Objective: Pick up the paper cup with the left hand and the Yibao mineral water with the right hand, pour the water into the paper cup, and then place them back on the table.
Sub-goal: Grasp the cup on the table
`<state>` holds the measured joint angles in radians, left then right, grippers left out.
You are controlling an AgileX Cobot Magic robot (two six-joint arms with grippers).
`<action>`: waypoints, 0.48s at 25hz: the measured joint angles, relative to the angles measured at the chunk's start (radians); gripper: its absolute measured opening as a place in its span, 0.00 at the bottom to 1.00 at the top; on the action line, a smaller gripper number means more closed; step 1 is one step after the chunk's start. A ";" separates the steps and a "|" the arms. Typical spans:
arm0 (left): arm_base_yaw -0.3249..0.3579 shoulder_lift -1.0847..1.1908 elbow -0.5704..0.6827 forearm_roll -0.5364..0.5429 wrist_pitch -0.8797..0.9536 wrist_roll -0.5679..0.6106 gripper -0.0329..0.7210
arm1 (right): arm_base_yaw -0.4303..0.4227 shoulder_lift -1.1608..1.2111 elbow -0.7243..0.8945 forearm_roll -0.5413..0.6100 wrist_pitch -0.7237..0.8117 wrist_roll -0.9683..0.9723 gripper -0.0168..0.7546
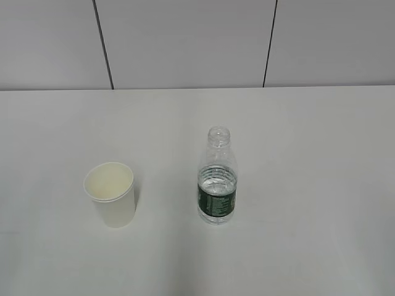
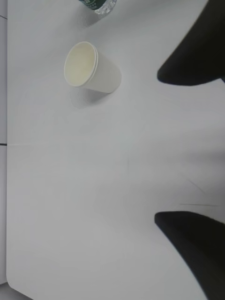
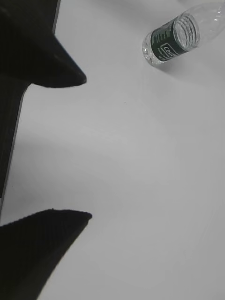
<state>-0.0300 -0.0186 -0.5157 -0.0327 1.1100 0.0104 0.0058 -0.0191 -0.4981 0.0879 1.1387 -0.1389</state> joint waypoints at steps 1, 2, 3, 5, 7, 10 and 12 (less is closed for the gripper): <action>0.000 0.000 0.000 0.000 0.000 0.000 0.77 | 0.000 0.000 0.000 0.000 0.000 0.000 0.79; 0.000 0.000 0.000 0.000 -0.001 0.000 0.77 | 0.000 0.000 0.000 0.000 0.000 0.000 0.79; 0.000 0.000 0.000 0.000 -0.002 0.000 0.77 | 0.000 0.000 0.000 0.000 0.000 0.000 0.79; 0.000 0.000 -0.003 0.000 -0.005 0.000 0.77 | 0.000 0.000 0.000 0.000 0.000 0.000 0.79; 0.000 0.000 -0.005 0.001 -0.012 0.000 0.77 | 0.000 0.000 0.000 0.000 0.000 0.000 0.79; 0.000 0.000 -0.016 0.005 -0.047 0.000 0.77 | 0.000 0.000 0.000 0.000 0.000 0.000 0.79; 0.000 0.000 -0.018 0.007 -0.106 0.000 0.77 | 0.000 0.000 0.000 0.000 0.000 0.000 0.79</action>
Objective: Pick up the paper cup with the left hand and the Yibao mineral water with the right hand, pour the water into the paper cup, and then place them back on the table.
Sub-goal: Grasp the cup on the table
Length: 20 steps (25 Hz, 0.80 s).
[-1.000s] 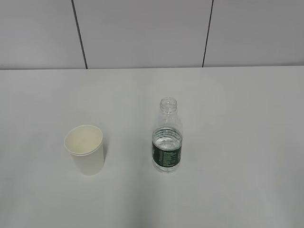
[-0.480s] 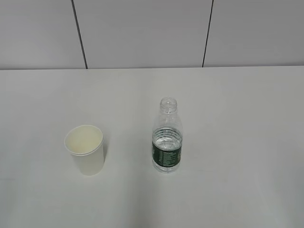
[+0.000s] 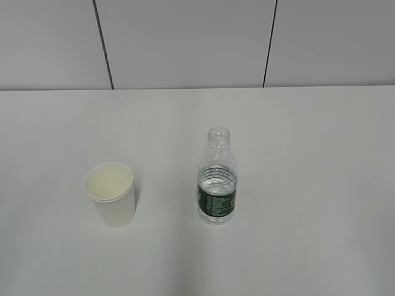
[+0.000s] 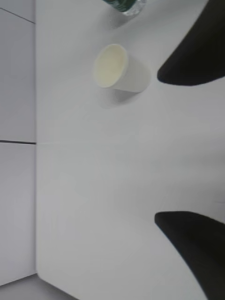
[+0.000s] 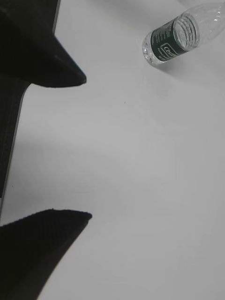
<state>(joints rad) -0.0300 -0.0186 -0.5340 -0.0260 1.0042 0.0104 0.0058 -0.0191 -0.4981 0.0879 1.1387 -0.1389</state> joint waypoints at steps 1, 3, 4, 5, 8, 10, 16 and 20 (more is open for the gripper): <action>0.000 0.000 0.000 0.000 -0.037 0.000 0.77 | 0.000 0.000 0.000 0.000 0.000 0.000 0.79; 0.000 0.000 0.000 0.001 -0.144 0.000 0.77 | 0.000 0.000 0.000 0.000 0.000 0.000 0.79; 0.000 0.000 0.004 0.001 -0.187 0.000 0.77 | 0.000 0.000 0.000 0.000 0.000 0.000 0.79; 0.000 0.000 0.009 0.002 -0.225 0.000 0.77 | 0.000 0.000 0.000 0.000 0.000 0.000 0.79; 0.000 0.008 0.044 0.002 -0.330 0.000 0.77 | 0.000 0.000 0.000 0.000 0.000 0.000 0.79; 0.000 0.028 0.079 0.003 -0.388 0.000 0.77 | 0.000 0.000 0.000 0.000 0.000 0.000 0.79; 0.000 0.130 0.168 0.009 -0.617 0.000 0.77 | 0.000 0.000 0.000 0.000 0.000 0.000 0.79; 0.000 0.243 0.182 0.057 -0.754 0.000 0.77 | 0.000 0.000 0.000 0.000 0.000 0.000 0.79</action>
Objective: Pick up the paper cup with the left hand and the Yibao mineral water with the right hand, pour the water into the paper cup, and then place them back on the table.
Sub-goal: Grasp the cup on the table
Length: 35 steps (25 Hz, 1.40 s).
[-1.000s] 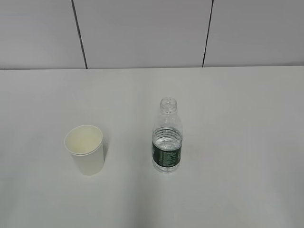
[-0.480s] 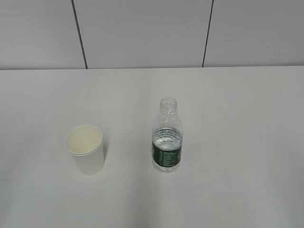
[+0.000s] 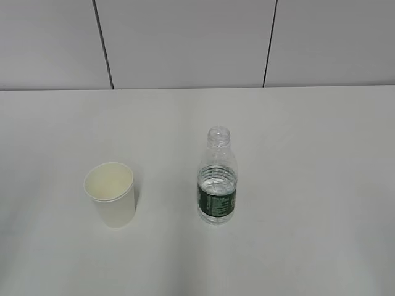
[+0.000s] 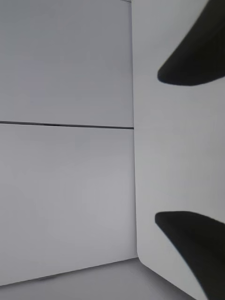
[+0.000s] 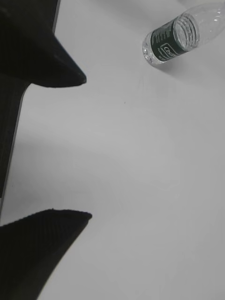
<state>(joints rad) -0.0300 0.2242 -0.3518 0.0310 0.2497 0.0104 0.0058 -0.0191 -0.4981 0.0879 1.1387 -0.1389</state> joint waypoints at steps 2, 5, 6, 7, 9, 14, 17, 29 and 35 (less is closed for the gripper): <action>0.000 0.064 0.003 0.025 -0.052 0.000 0.77 | 0.000 0.000 0.000 0.000 0.000 0.000 0.79; 0.000 0.166 0.003 0.036 -0.144 0.000 0.77 | 0.000 0.000 0.000 0.000 0.000 0.000 0.79; 0.000 0.203 0.003 0.038 -0.170 0.000 0.77 | 0.000 0.000 0.000 0.000 0.000 0.000 0.79; 0.000 0.234 0.005 0.038 -0.205 0.000 0.77 | 0.000 0.000 0.000 0.000 0.000 0.000 0.79; 0.000 0.302 0.007 0.038 -0.283 0.000 0.77 | 0.000 0.000 0.000 0.000 0.000 0.000 0.79; 0.000 0.482 0.012 0.051 -0.436 0.000 0.77 | 0.000 0.000 0.000 0.000 0.000 0.000 0.79; 0.000 0.593 0.012 0.075 -0.511 0.000 0.77 | 0.000 0.000 0.000 0.000 0.000 0.000 0.79; 0.000 0.922 0.056 0.122 -0.784 -0.065 0.77 | 0.000 0.000 0.000 0.000 0.000 0.000 0.79; 0.000 1.078 0.176 0.133 -1.119 -0.073 0.77 | 0.000 0.000 0.000 0.000 0.000 0.000 0.79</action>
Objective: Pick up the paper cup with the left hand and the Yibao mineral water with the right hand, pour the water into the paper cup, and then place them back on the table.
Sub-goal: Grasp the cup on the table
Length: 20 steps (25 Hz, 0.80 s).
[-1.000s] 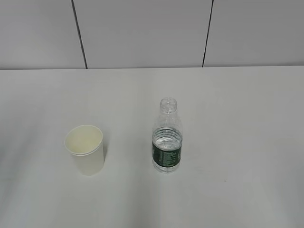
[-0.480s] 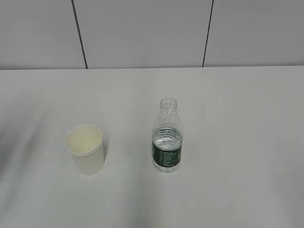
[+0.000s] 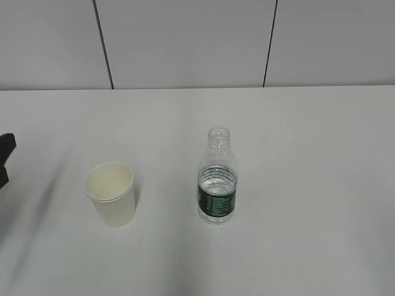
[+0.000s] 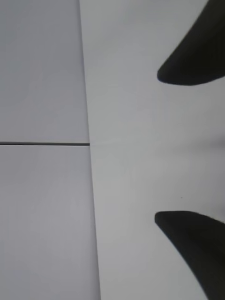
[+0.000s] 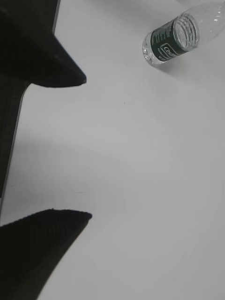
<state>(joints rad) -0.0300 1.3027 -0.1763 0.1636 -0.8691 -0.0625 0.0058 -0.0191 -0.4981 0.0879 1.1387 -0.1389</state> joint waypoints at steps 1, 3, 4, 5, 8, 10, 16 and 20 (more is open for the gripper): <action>0.000 0.027 0.011 0.007 -0.025 0.000 0.77 | 0.000 0.000 0.000 0.000 0.000 0.000 0.79; 0.000 0.094 0.041 0.036 -0.086 -0.001 0.76 | 0.000 0.000 0.000 0.000 0.000 0.000 0.79; 0.000 0.128 0.058 0.054 -0.133 -0.001 0.76 | 0.000 0.000 0.000 0.000 0.000 0.000 0.79; 0.000 0.157 0.072 0.069 -0.180 -0.002 0.76 | 0.000 0.000 0.000 0.000 0.000 0.000 0.79; 0.000 0.261 0.109 0.105 -0.257 -0.003 0.76 | 0.000 0.000 0.000 0.000 0.000 0.000 0.79; 0.000 0.327 0.119 0.127 -0.267 -0.003 0.76 | 0.000 0.000 0.000 0.000 0.000 0.000 0.79; 0.000 0.505 0.120 0.240 -0.273 -0.003 0.76 | 0.000 0.000 0.000 0.000 0.000 0.000 0.79; 0.000 0.540 0.120 0.278 -0.276 -0.003 0.75 | 0.000 0.000 0.000 0.000 0.000 0.000 0.79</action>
<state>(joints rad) -0.0300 1.8424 -0.0562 0.4416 -1.1449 -0.0656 0.0058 -0.0191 -0.4981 0.0879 1.1387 -0.1389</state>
